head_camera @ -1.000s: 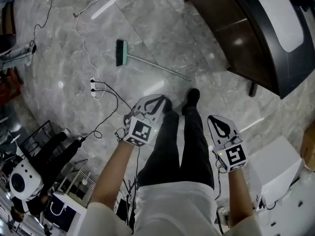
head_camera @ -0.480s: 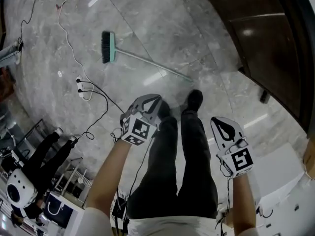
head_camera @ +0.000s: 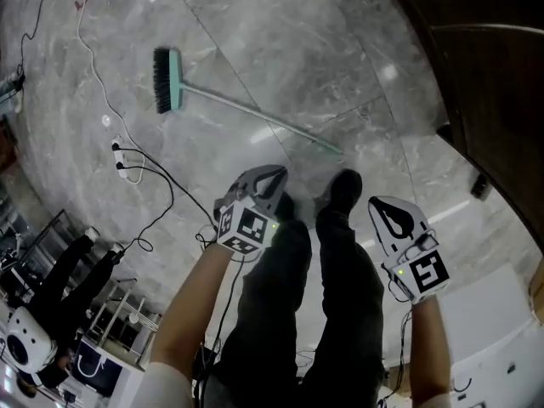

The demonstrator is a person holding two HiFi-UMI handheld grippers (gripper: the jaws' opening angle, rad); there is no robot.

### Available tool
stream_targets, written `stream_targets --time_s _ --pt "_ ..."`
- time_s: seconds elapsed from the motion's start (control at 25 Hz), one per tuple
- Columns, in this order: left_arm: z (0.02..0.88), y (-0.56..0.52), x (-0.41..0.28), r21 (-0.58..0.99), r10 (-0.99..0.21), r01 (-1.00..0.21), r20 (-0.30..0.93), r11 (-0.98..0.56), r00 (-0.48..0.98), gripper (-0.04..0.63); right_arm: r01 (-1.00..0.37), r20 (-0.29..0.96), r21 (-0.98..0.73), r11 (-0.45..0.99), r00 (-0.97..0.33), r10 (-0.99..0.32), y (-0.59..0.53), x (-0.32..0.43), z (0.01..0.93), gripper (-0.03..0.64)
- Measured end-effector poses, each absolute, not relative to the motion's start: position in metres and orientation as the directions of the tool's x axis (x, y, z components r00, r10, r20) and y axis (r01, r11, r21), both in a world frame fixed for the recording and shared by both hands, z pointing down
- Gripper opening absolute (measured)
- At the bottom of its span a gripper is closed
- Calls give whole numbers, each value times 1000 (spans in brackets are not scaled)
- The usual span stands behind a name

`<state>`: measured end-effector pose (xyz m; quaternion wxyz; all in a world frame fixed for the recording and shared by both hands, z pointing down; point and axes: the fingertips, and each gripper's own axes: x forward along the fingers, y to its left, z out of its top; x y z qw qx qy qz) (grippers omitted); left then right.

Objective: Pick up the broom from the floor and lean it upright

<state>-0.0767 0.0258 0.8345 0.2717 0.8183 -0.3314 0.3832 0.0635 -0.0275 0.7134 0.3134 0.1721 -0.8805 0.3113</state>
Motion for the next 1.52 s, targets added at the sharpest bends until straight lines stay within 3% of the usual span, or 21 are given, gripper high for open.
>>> stream_targets --time_s 0.32,0.88,0.92,1.0,1.28,1.52 --pt "922 10 -97 139 -303 -681 819 -719 487 11 -424 633 -415 805 -770 -79 -61 59 789 0" --pt "1067 0 -104 185 -54 -361 827 -914 560 14 -297 610 -453 841 -791 50 -94 33 917 0" --pt "1076 5 -104 187 -27 -324 830 -927 558 18 -290 607 -455 842 -793 55 -92 32 924 0" --pt "1091 14 -104 195 27 -249 836 -949 549 110 -280 608 -455 846 -792 65 -91 29 937 0" --pt "1129 27 -108 216 124 -114 838 -970 531 159 -270 591 -469 841 -803 71 -81 23 958 0" --pt "1146 40 -104 154 141 13 859 -988 492 143 -259 584 -487 834 -807 91 -65 30 965 0"
